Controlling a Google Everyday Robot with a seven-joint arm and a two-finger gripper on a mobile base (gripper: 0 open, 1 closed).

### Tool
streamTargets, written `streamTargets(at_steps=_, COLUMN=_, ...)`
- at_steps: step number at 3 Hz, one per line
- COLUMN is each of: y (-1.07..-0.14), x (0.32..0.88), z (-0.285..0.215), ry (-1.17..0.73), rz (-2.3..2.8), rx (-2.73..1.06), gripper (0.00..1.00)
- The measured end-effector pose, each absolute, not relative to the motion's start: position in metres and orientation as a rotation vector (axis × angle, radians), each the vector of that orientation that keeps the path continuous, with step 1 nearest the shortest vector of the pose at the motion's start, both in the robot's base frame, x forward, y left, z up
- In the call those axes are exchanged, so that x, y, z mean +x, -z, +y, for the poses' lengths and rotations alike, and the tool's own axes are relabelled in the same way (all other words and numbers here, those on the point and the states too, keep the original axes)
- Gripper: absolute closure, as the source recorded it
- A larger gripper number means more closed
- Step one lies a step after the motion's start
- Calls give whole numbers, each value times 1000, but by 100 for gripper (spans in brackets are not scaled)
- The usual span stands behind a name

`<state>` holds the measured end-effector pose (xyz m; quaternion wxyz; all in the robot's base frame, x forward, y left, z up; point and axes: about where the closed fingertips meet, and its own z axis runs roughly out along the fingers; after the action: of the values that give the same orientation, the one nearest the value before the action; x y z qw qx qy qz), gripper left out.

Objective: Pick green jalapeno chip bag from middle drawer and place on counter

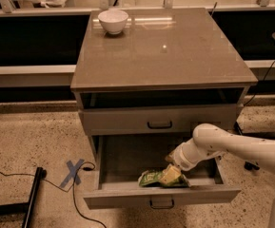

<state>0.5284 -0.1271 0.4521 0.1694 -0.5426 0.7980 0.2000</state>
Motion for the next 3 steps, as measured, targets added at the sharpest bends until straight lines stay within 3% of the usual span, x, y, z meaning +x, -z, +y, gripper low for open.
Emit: streamTargets(at_steps=3, y=-431, x=519, z=-114, ry=-622, rz=2287, rx=-1618, gripper=36)
